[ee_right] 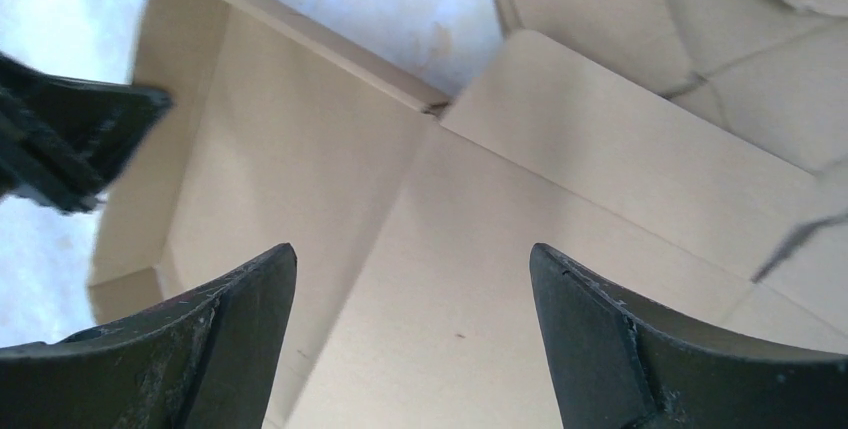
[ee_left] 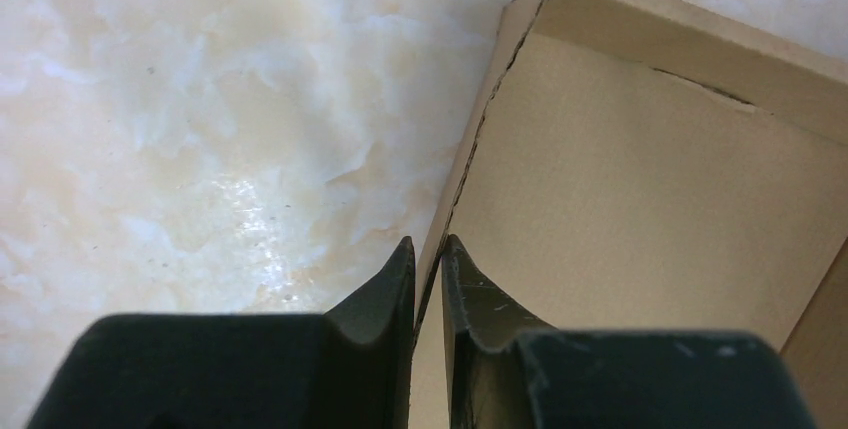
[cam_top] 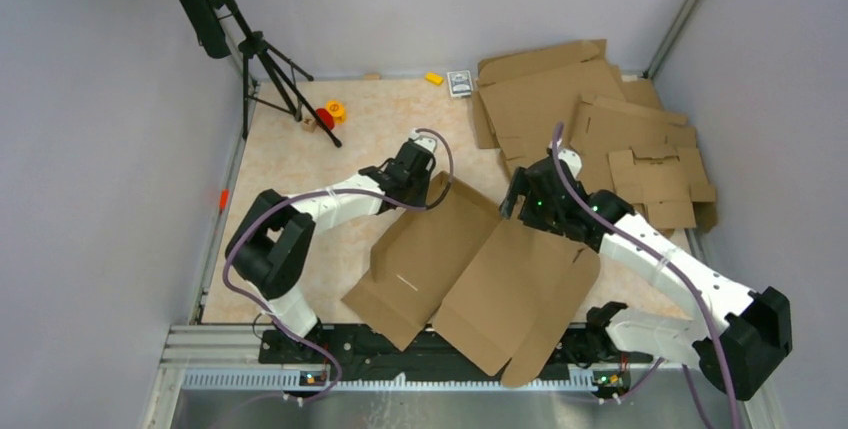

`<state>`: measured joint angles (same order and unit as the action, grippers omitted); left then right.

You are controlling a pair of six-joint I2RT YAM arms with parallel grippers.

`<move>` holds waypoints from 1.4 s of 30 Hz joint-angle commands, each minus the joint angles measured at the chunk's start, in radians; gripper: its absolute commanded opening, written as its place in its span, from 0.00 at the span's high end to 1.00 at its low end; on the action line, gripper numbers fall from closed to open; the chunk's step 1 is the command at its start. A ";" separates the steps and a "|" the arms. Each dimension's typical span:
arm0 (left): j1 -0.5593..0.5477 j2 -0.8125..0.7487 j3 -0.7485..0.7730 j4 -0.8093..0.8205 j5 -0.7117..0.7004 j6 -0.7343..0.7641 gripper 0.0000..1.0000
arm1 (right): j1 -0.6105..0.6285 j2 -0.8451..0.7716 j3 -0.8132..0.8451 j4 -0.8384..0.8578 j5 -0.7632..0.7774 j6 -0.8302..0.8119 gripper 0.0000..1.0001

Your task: Fold the paper box

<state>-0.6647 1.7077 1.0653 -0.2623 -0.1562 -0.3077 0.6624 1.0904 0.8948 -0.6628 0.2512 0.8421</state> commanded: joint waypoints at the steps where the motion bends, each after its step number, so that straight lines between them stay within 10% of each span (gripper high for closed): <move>1: 0.045 -0.061 -0.020 -0.009 -0.043 -0.047 0.85 | -0.007 -0.042 -0.025 -0.121 0.101 0.019 0.14; 23: 0.095 -0.131 -0.081 0.021 0.049 -0.042 0.82 | -0.021 -0.190 -0.104 -0.519 0.067 0.248 0.16; 42: 0.082 -0.101 -0.078 0.045 0.120 -0.017 0.82 | 0.077 -0.248 -0.314 -0.463 -0.057 0.306 0.22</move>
<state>-0.5766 1.6188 0.9890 -0.2550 -0.0574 -0.3374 0.7250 0.8600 0.6132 -1.1397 0.2070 1.1381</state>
